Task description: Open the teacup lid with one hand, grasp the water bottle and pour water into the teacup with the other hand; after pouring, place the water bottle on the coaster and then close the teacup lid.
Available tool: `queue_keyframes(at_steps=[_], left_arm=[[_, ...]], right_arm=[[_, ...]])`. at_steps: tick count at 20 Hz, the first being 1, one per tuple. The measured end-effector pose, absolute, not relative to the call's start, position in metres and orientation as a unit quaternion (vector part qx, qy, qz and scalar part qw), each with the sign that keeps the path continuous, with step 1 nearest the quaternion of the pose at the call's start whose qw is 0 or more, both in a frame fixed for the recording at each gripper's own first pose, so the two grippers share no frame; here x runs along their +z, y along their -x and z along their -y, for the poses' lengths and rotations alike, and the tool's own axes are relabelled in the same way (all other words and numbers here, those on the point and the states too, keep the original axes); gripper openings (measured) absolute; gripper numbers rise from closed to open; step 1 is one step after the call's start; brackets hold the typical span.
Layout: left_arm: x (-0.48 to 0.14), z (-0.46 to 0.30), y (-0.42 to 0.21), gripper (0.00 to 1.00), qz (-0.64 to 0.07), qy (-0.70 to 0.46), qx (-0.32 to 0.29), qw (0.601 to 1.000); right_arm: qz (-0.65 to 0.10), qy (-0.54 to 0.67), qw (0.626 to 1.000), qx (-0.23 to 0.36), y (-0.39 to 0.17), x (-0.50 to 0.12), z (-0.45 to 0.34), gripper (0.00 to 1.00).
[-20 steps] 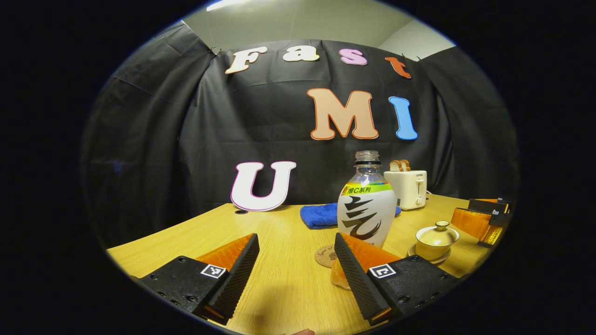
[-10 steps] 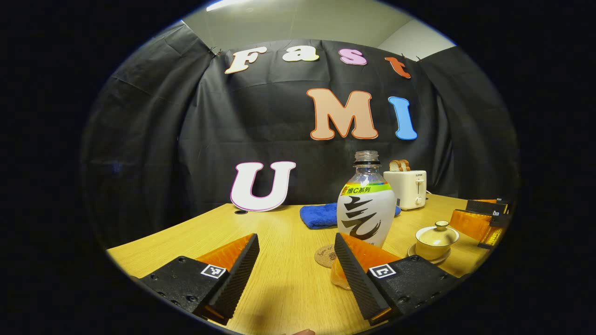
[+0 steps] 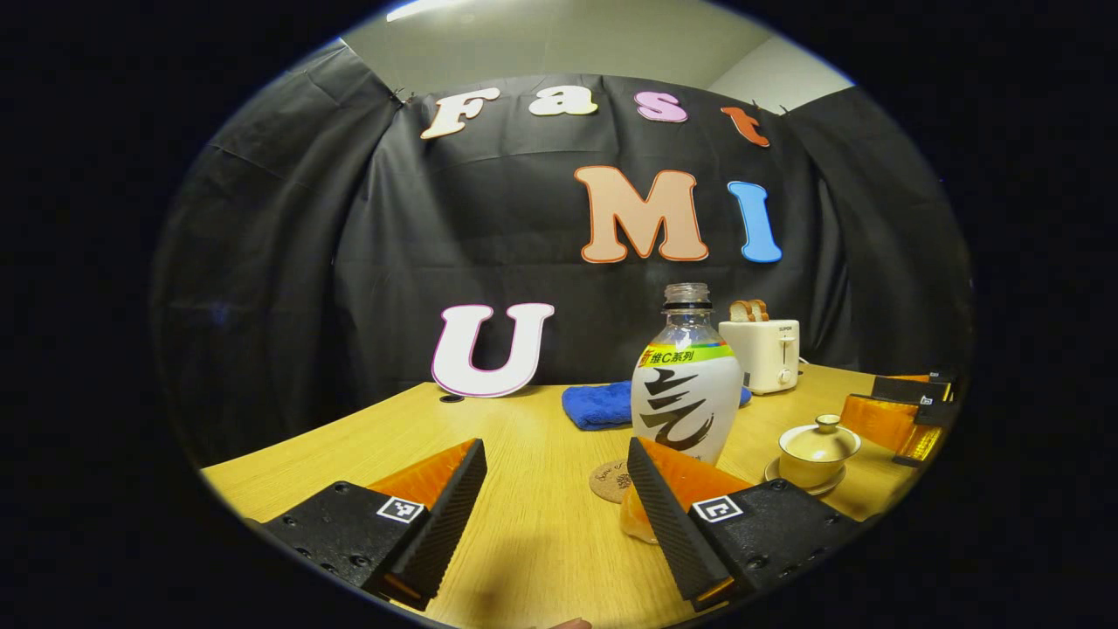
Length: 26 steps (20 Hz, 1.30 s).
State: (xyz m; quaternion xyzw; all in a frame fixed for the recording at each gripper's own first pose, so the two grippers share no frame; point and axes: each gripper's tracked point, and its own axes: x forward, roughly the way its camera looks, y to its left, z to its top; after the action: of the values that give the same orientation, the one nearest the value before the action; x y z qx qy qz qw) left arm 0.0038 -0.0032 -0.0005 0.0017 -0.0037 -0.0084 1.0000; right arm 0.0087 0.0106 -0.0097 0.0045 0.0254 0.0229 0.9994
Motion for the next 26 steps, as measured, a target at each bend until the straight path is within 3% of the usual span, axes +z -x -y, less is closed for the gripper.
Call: queue_keyframes(at_steps=[10, 11, 14, 17, 19, 22, 24, 26], left_arm=[[0.0, 0.004, -0.003, 0.95, 0.003, -0.001, -0.011, 1.0], [0.0, 0.004, -0.003, 0.95, 0.003, -0.001, -0.011, 1.0], [-0.001, 0.004, -0.003, 0.95, 0.003, 0.0, -0.009, 1.0], [0.0, 0.004, -0.003, 0.95, 0.003, 0.0, -0.009, 1.0], [-0.001, 0.004, -0.004, 0.95, 0.003, 0.0, -0.009, 1.0], [-0.001, 0.004, -0.004, 0.95, 0.002, 0.0, -0.009, 1.0], [-0.001, 0.004, -0.003, 0.95, 0.002, 0.0, -0.008, 1.0], [-0.001, 0.004, -0.004, 0.95, 0.002, 0.0, -0.008, 1.0]], right_arm=[[-0.049, 0.02, 0.998, 0.039, -0.024, -0.013, -0.028, 0.94], [-0.052, 0.025, 0.997, 0.042, -0.026, -0.014, -0.03, 0.98], [-0.058, 0.035, 0.997, 0.046, -0.028, -0.017, -0.035, 0.93], [-0.073, 0.036, 0.995, 0.05, -0.032, -0.023, -0.038, 0.82], [-0.08, 0.04, 0.995, 0.049, -0.034, -0.027, -0.038, 0.82], [-0.084, 0.036, 0.995, 0.048, -0.036, -0.028, -0.036, 0.56], [-0.084, 0.034, 0.995, 0.048, -0.038, -0.028, -0.037, 0.6], [-0.085, 0.035, 0.994, 0.051, -0.038, -0.027, -0.038, 0.41]])
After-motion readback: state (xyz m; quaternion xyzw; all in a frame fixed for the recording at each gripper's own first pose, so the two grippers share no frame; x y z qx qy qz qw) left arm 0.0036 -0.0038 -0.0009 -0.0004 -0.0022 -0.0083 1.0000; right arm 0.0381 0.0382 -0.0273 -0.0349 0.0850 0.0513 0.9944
